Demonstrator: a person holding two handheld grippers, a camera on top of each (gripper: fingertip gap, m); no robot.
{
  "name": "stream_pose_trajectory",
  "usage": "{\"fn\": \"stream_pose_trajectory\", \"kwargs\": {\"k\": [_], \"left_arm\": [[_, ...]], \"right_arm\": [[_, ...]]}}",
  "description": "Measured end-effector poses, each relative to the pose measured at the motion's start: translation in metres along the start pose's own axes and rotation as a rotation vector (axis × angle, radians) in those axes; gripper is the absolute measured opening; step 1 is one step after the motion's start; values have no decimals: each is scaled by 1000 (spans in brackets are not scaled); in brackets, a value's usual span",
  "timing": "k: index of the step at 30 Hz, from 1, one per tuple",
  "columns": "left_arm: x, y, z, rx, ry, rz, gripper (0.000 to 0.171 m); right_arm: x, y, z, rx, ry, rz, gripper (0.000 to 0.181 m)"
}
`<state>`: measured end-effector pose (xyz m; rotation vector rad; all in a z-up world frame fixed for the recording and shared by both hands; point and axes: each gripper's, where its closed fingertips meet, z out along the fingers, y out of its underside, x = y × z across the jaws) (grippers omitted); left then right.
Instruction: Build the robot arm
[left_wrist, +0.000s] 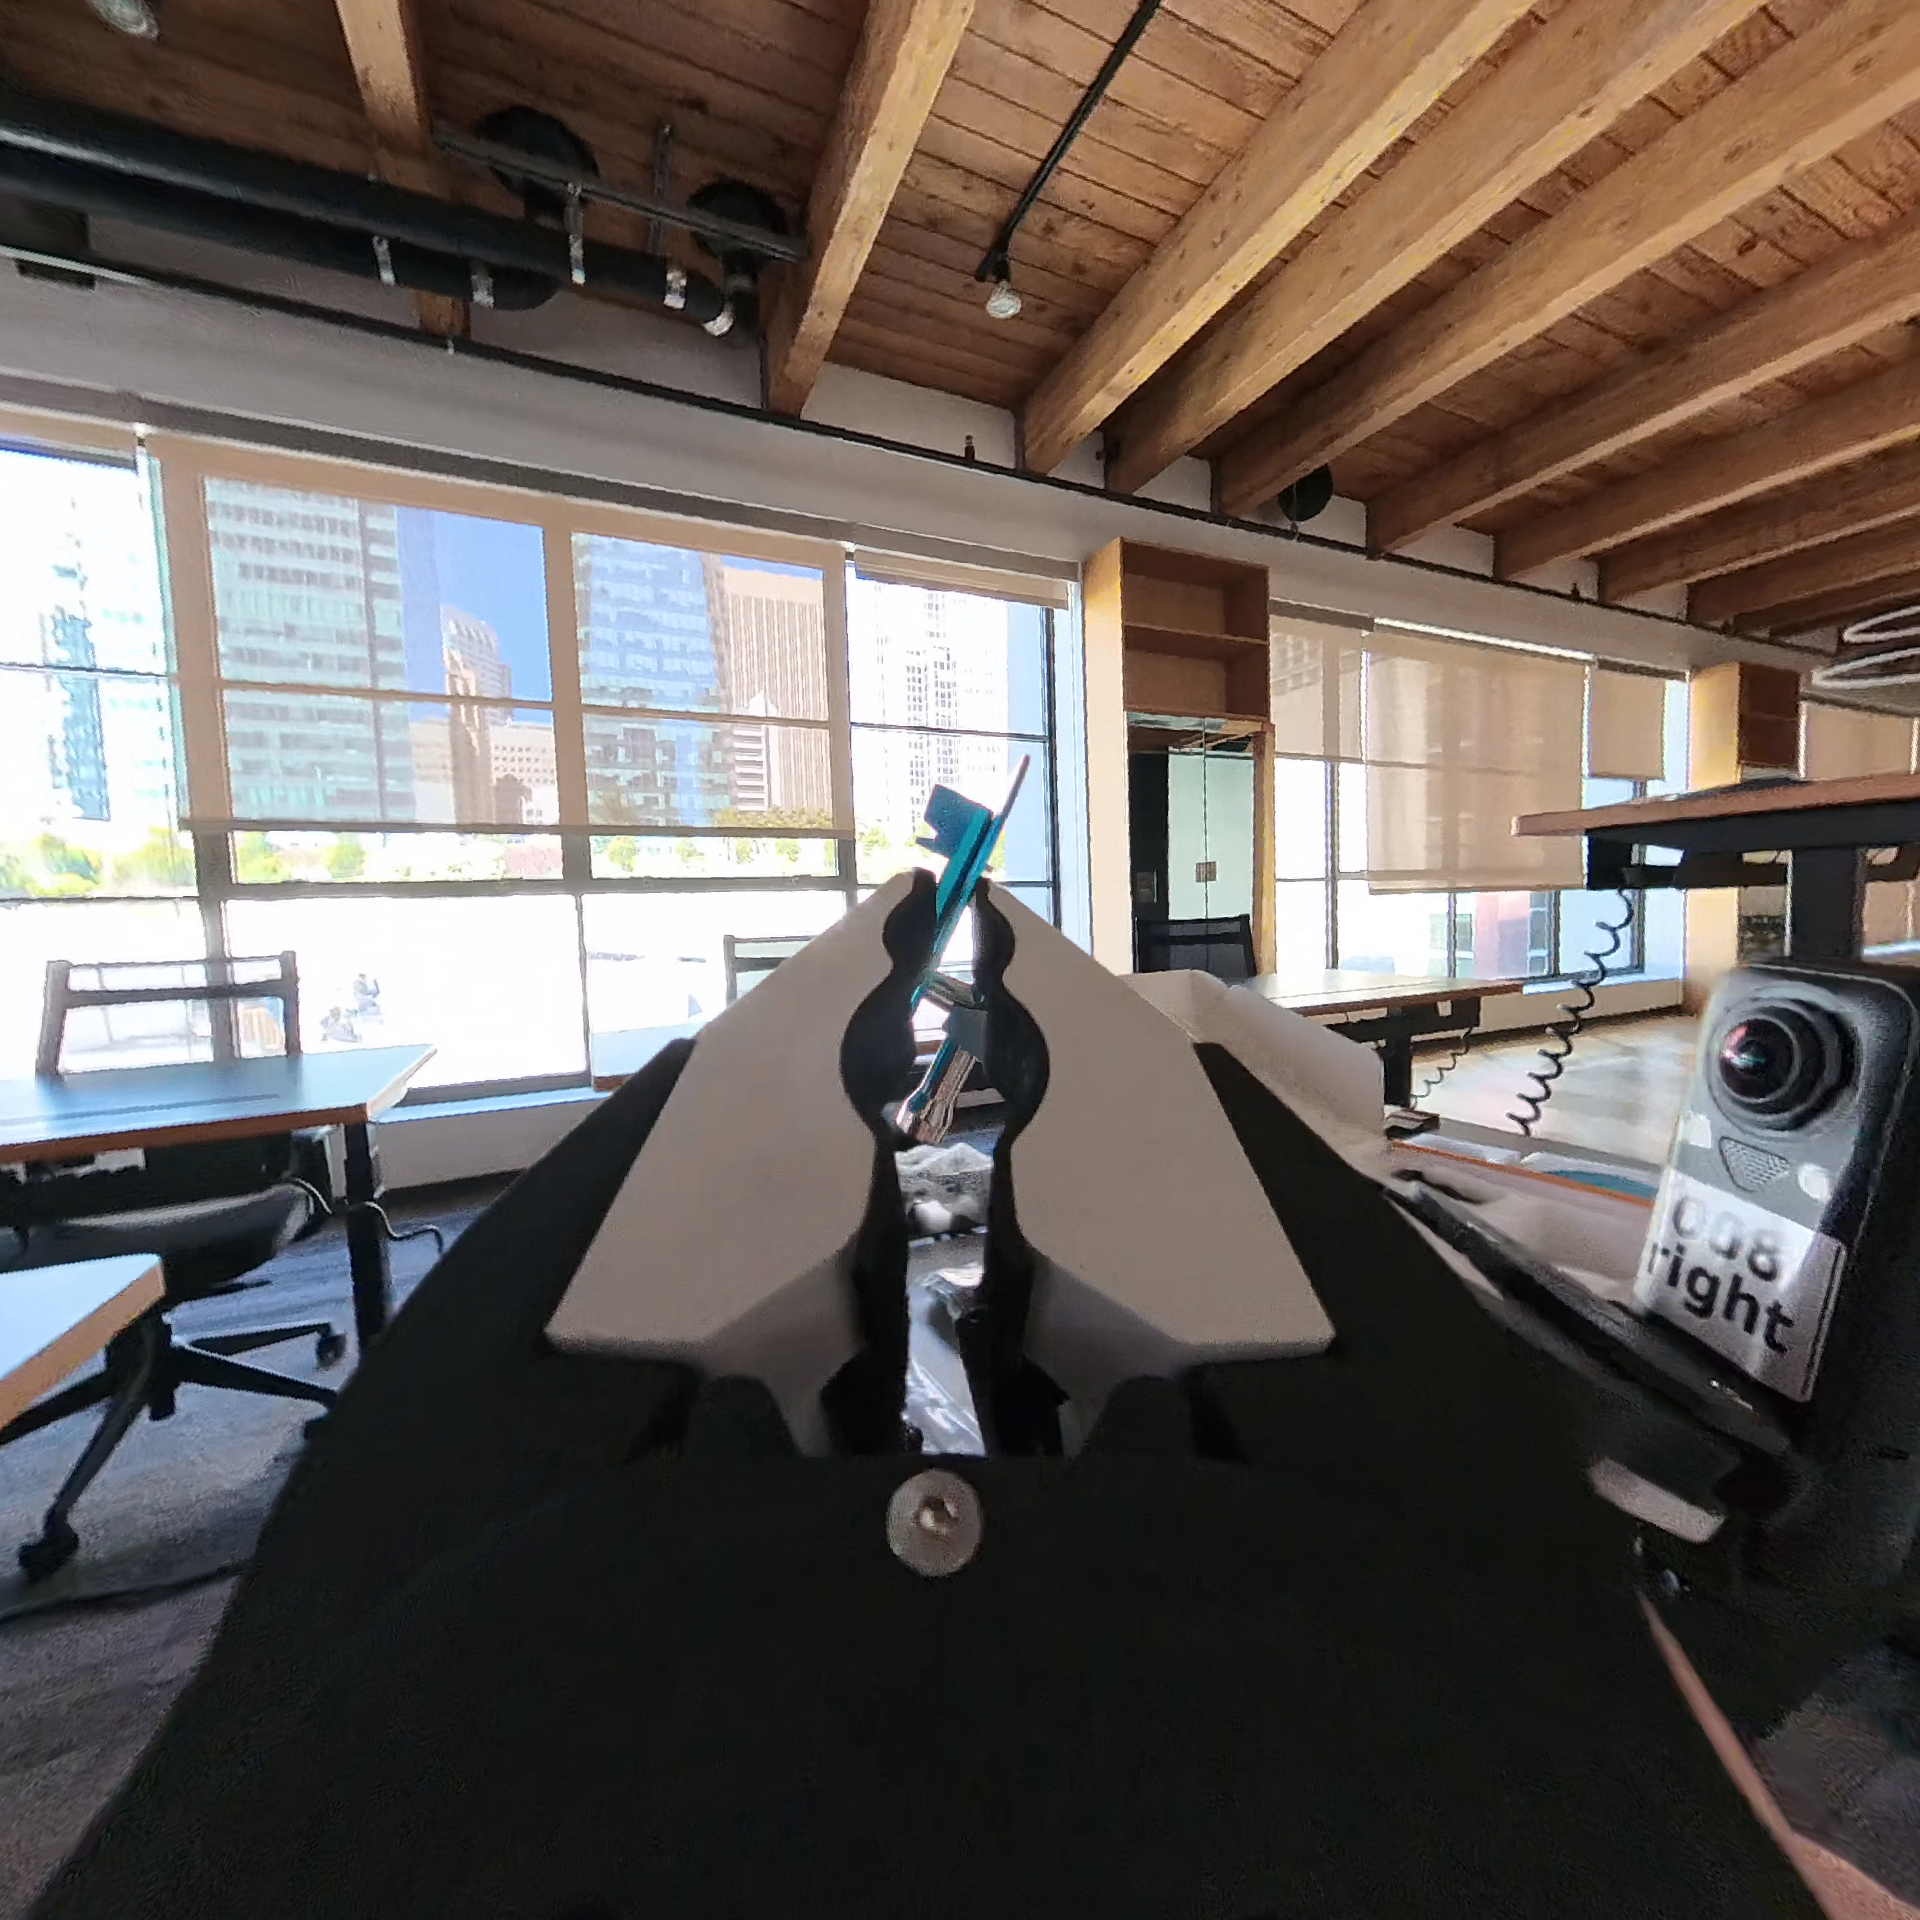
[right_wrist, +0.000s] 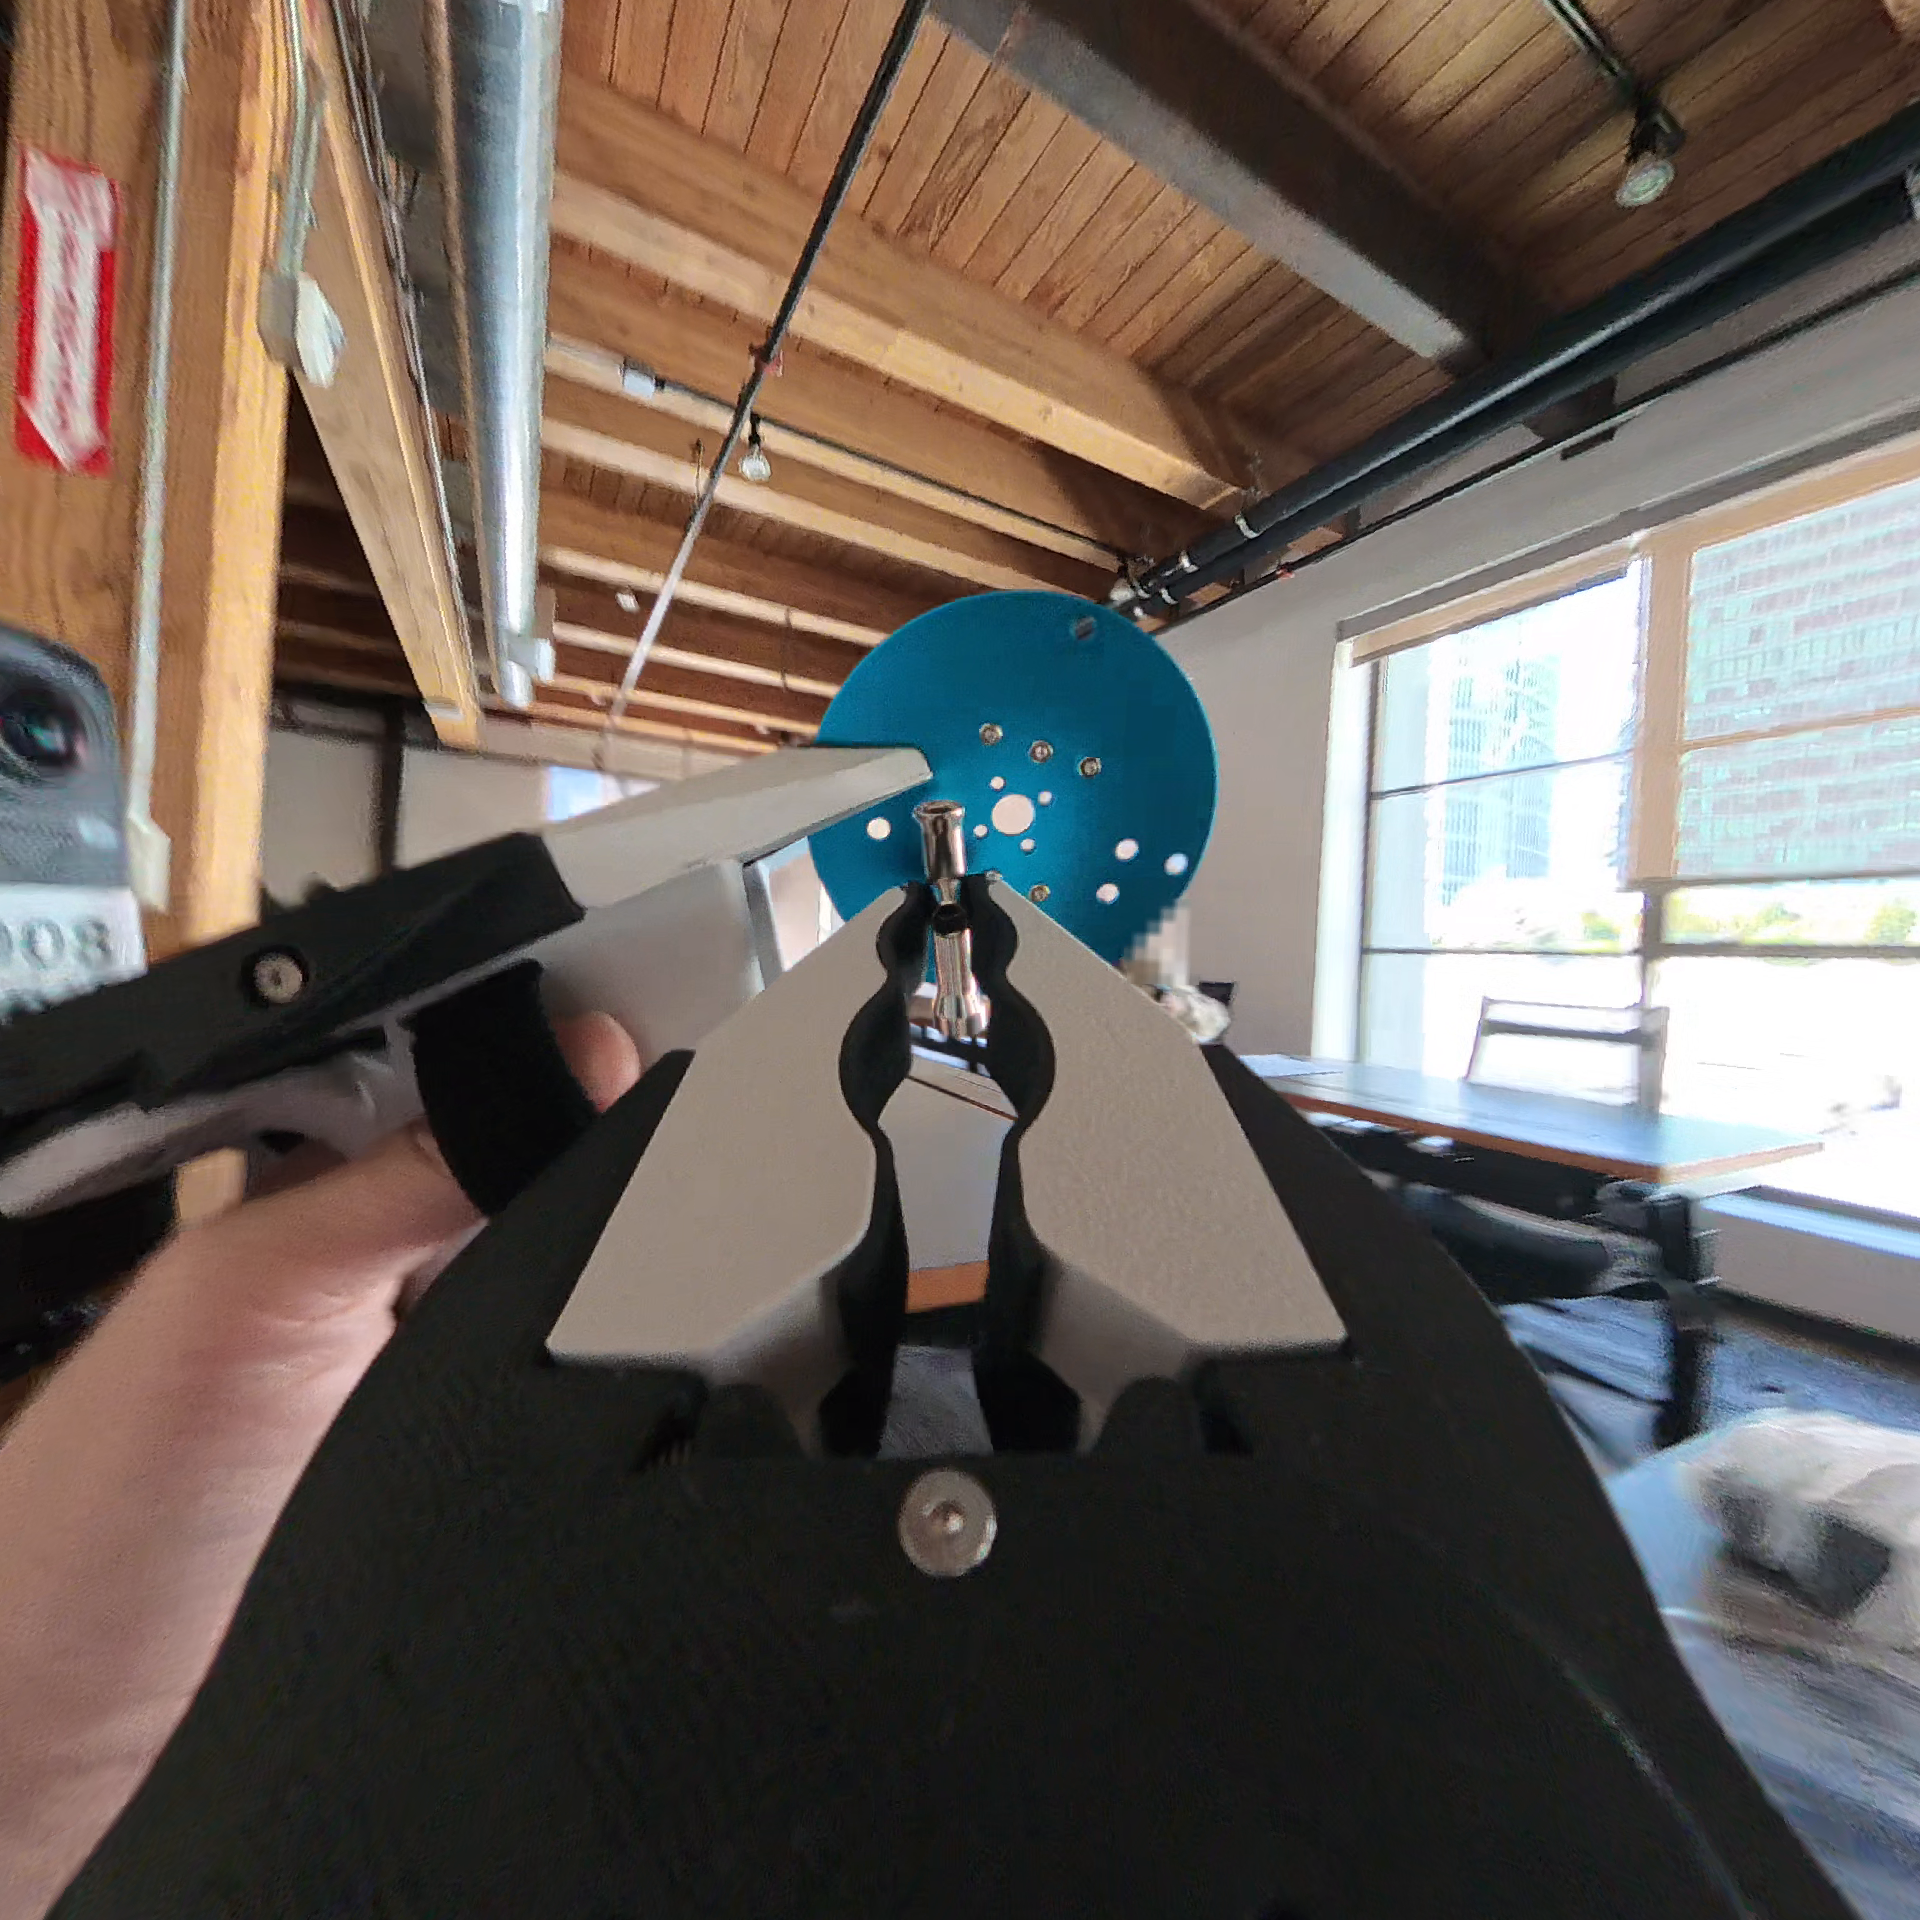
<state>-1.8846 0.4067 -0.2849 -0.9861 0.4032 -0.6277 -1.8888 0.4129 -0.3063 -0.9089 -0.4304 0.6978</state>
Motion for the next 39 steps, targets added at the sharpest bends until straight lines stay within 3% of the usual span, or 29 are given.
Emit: {"fn": "stream_pose_trajectory", "kwargs": {"k": [7,14,18,20,23,26,29,31,33,35,39], "left_arm": [[5,6,7,5,40,63,5],[6,8,4,-48,41,220,5],[-3,1,-1,-47,-24,177,3],[-11,1,-4,-60,-67,77,3],[-18,0,-10,-75,-84,-30,2],[-17,-7,-17,-84,-66,11,2],[-9,-6,-21,-141,-37,122,2],[-3,-5,-22,-179,-27,185,3],[3,-9,-24,-178,-18,218,3],[8,-12,-26,-174,-6,210,2],[10,-18,-30,-164,0,199,3]], "right_arm": [[8,3,0,102,-100,687,7],[2,7,1,105,-329,1411,7],[-3,5,-2,131,-414,1654,7],[-8,6,-2,99,-388,1500,6],[-14,-4,-11,43,-369,1013,6],[-16,-24,-18,-38,-337,317,6],[-26,-24,-15,-166,-360,-513,6],[-24,-22,-13,-207,-332,-917,6],[-38,-10,-17,-216,-450,-1157,7],[-41,-2,-20,-259,-481,-1260,7],[-48,-13,-20,-183,-414,-1372,7]]}}
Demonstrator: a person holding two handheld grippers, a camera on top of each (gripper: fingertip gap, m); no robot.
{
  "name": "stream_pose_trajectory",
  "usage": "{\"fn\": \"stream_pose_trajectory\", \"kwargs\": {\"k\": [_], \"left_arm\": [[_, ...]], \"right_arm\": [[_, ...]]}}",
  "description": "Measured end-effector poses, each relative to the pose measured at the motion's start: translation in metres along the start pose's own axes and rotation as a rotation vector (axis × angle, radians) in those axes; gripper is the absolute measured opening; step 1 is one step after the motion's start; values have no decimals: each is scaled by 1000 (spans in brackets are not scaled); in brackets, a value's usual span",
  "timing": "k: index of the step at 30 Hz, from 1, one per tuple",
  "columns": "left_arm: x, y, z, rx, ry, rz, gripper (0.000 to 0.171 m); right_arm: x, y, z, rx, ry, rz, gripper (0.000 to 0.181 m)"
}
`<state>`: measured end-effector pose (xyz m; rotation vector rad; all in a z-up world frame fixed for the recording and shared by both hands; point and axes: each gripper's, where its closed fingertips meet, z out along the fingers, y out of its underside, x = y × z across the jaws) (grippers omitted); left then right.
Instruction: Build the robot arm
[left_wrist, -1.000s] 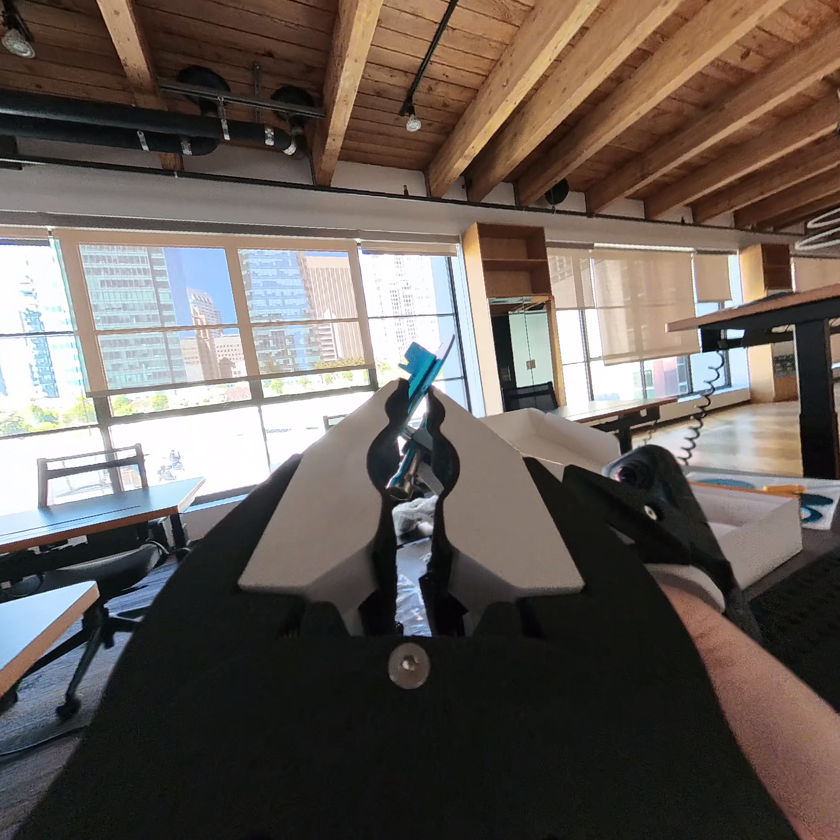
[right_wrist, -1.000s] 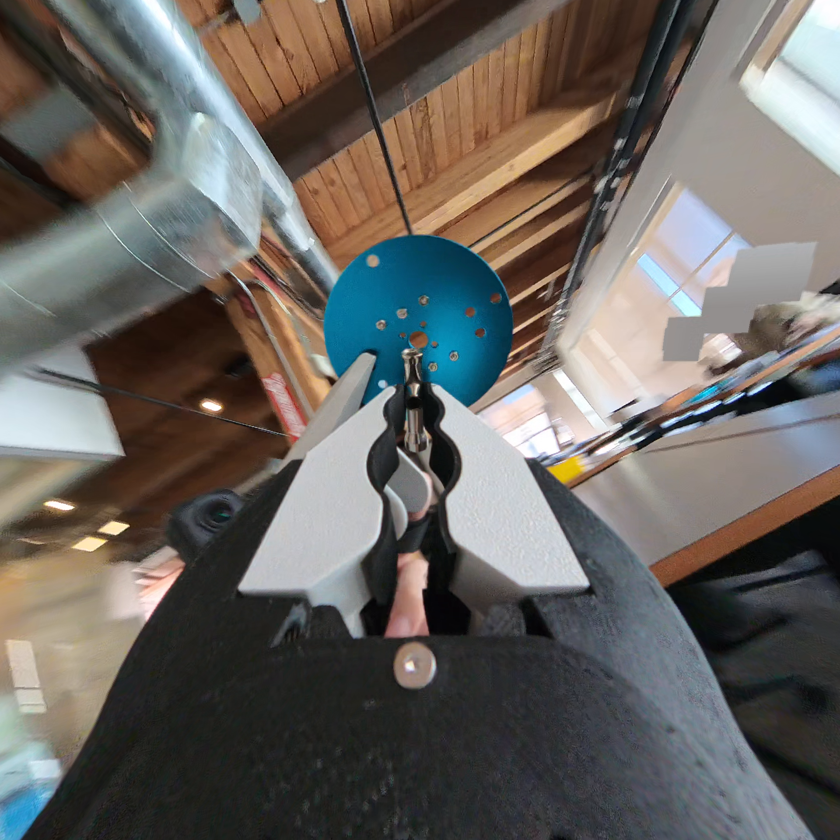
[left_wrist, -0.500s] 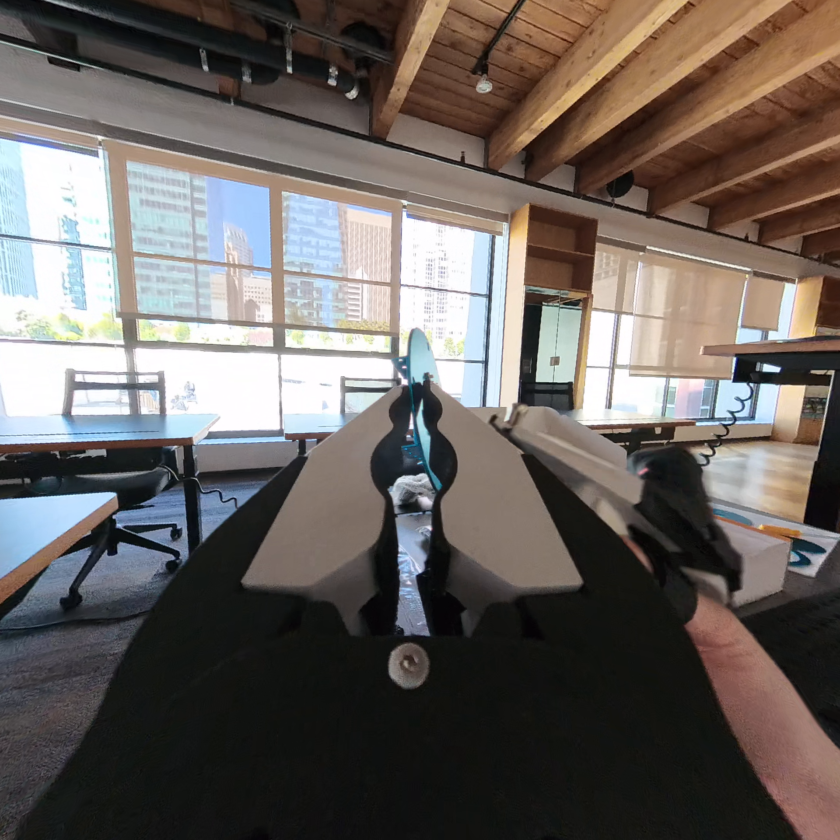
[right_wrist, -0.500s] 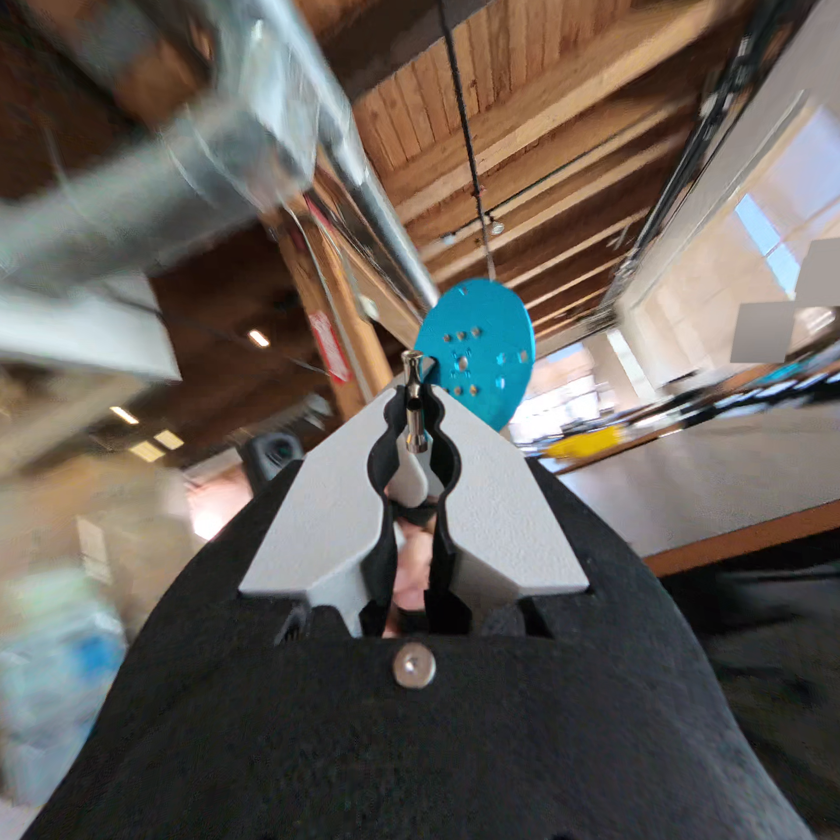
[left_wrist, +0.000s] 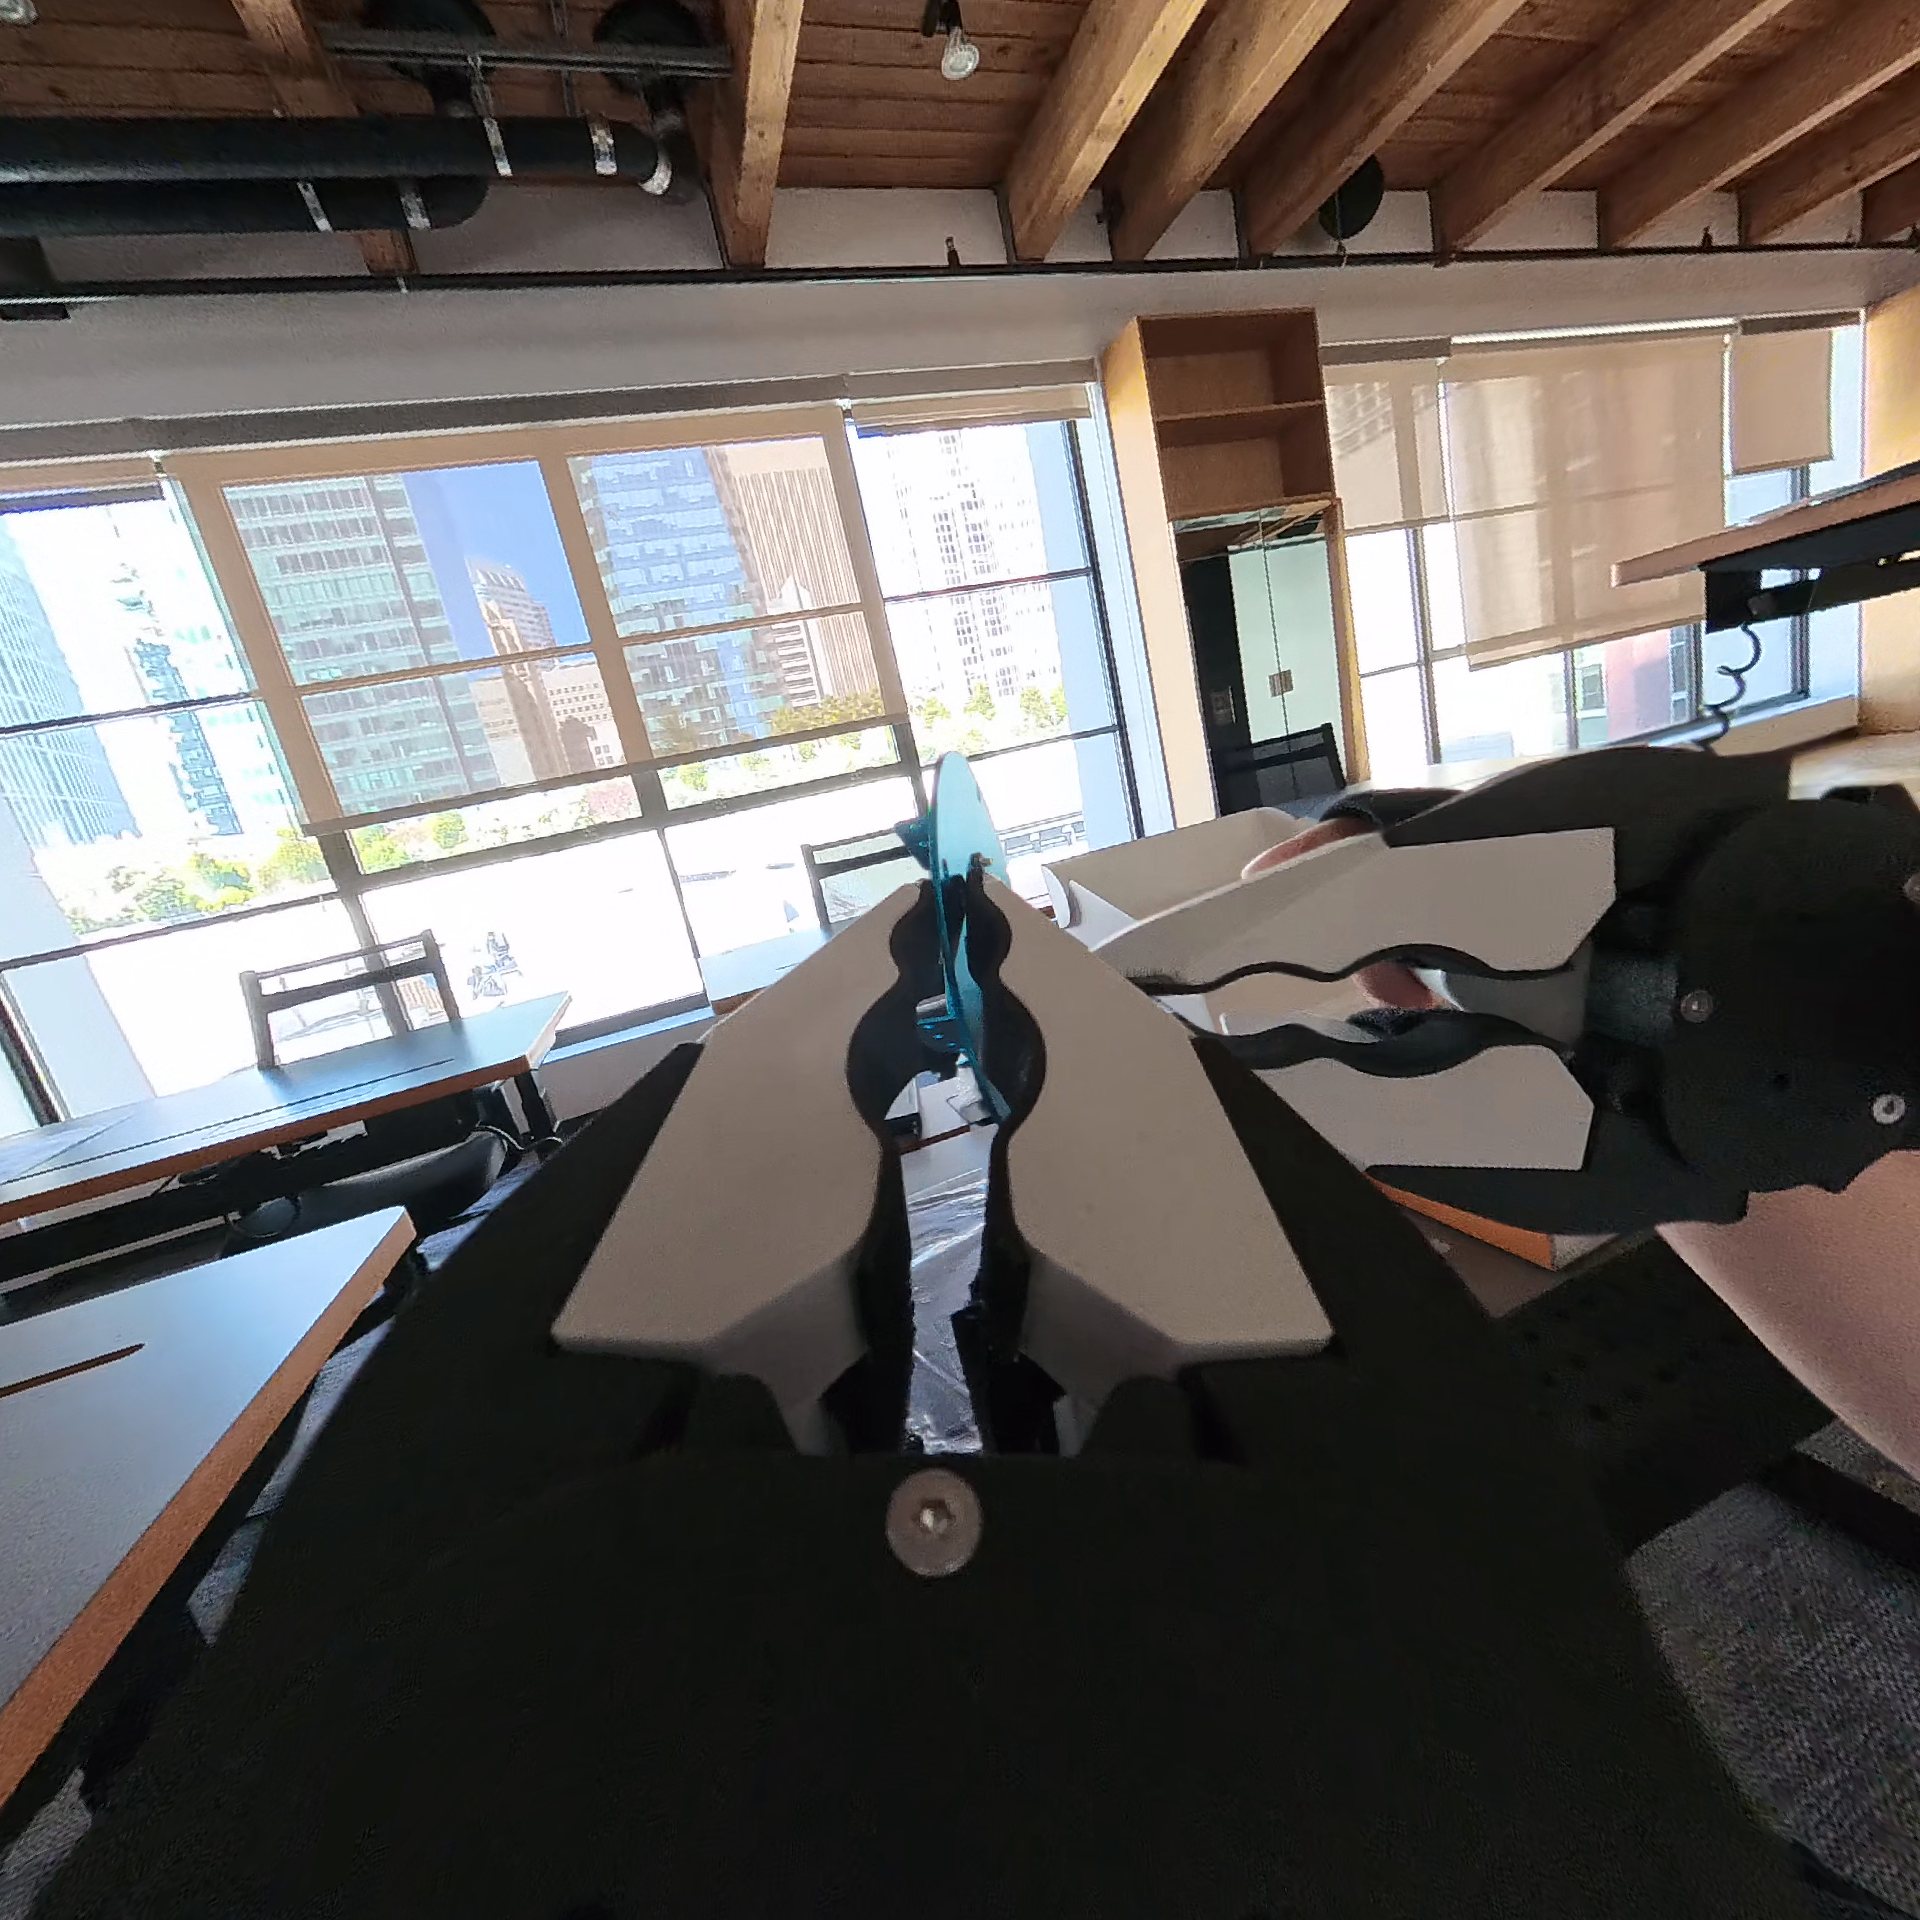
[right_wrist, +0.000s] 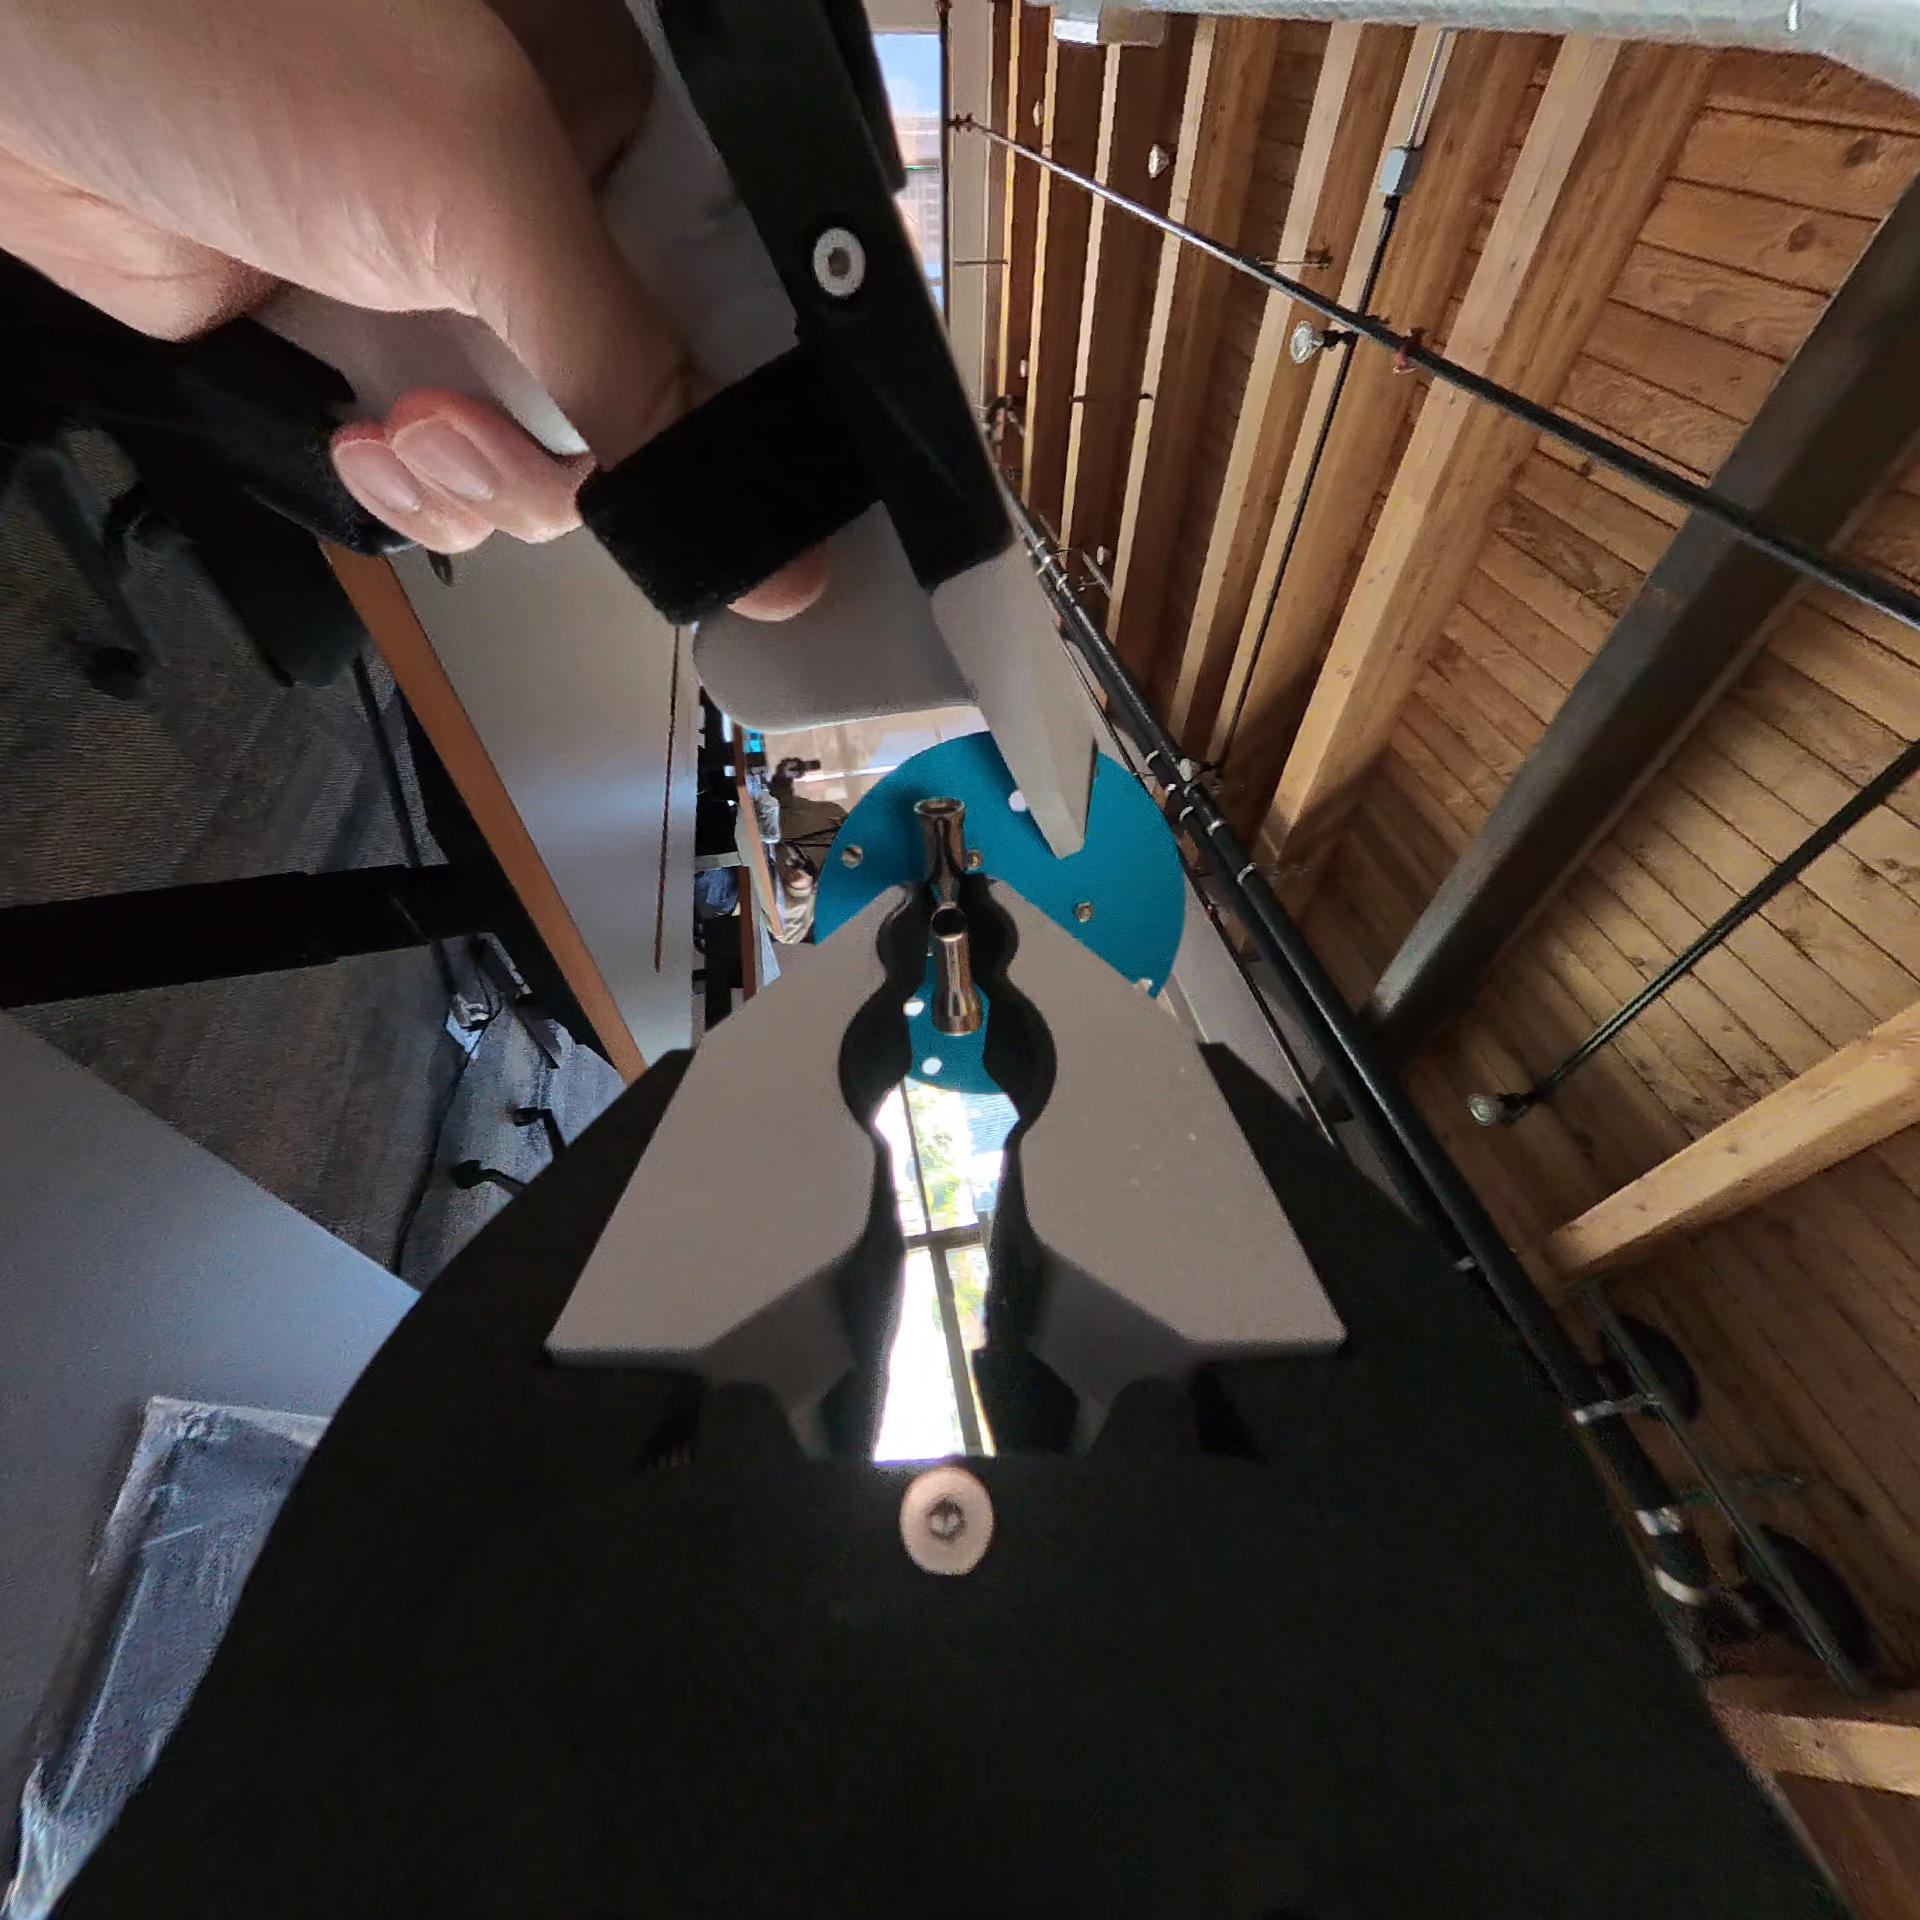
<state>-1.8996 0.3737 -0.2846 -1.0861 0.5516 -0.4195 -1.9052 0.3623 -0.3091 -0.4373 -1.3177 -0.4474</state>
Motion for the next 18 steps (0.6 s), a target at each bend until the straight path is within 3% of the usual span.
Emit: {"fn": "stream_pose_trajectory", "kwargs": {"k": [8,18], "left_arm": [[1,3,-2,-7,12,-8,2],[4,5,2,-12,16,-5,3]], "right_arm": [[6,-2,-1,-32,27,-70,7],[4,3,-4,-53,-51,-96,7]]}}
